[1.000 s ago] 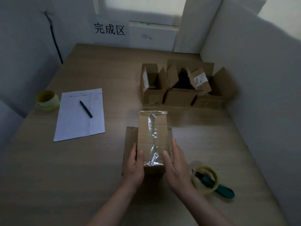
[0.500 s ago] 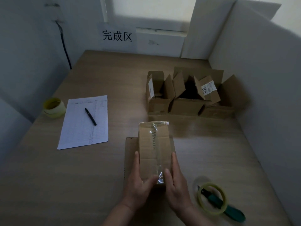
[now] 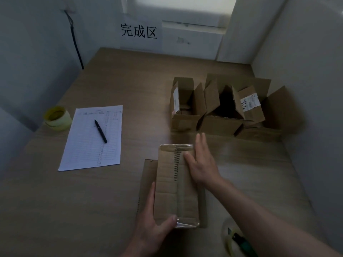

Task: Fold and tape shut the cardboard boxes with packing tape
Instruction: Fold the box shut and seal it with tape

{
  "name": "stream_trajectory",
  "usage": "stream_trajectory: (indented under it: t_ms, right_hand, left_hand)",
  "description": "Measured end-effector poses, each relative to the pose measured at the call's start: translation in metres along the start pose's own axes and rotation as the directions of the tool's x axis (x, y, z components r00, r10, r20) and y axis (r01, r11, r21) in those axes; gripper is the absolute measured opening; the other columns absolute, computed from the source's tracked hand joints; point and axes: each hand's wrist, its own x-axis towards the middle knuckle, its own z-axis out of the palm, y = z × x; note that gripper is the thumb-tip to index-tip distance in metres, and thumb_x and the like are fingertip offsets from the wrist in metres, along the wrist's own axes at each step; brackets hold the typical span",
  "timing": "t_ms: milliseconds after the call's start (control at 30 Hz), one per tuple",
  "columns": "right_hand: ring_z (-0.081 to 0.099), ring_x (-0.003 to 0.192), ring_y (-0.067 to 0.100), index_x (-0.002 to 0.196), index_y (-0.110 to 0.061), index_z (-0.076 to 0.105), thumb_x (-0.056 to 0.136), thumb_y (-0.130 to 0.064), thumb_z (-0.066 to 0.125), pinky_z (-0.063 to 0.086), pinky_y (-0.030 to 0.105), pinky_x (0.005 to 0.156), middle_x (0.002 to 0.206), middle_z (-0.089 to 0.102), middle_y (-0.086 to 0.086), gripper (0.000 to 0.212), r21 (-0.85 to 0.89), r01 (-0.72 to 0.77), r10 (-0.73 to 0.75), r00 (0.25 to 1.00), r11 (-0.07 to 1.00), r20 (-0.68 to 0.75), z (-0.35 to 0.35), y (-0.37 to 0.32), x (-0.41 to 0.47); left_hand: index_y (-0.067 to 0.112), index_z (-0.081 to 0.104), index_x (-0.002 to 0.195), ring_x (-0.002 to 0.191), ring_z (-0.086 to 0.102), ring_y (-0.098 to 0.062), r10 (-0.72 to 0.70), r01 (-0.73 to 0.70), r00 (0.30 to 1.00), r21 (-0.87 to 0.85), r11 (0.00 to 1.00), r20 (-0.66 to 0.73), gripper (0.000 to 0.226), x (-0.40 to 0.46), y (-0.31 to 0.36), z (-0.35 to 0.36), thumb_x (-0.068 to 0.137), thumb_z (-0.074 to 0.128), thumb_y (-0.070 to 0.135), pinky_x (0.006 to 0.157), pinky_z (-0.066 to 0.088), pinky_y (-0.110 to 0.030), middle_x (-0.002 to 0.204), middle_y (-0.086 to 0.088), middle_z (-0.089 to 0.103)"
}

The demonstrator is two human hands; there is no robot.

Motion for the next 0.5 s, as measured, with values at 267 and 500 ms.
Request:
stream_trajectory:
  t_ms: [267, 500]
  right_hand:
    - [0.042, 0.136, 0.02, 0.149, -0.03, 0.038, 0.103, -0.036, 0.04, 0.03, 0.035, 0.115, 0.149, 0.046, -0.002, 0.046, 0.331, -0.203, 0.168, 0.977, 0.921, 0.13, 0.006, -0.01, 0.003]
    - [0.047, 0.132, 0.026, 0.146, -0.03, 0.039, 0.1, -0.051, 0.037, 0.038, 0.045, 0.11, 0.142, 0.054, 0.003, 0.051, 0.263, -0.239, 0.215, 0.97, 0.935, 0.115, 0.011, -0.015, -0.021]
  left_hand:
    - [0.052, 0.021, 0.142, 0.115, 0.051, 0.014, -0.001, 0.0, 1.0, -0.036, 0.999, -0.021, 0.105, 0.002, -0.008, 0.003, 0.056, 0.081, 0.05, 0.09, 0.042, -0.007, 0.12, 0.049, 0.046]
    - [0.054, 0.014, 0.14, 0.102, 0.057, 0.016, -0.057, 0.058, 0.998, -0.058, 0.997, 0.018, 0.11, 0.001, 0.001, 0.002, 0.052, 0.08, 0.049, 0.076, 0.045, -0.003, 0.124, 0.029, 0.05]
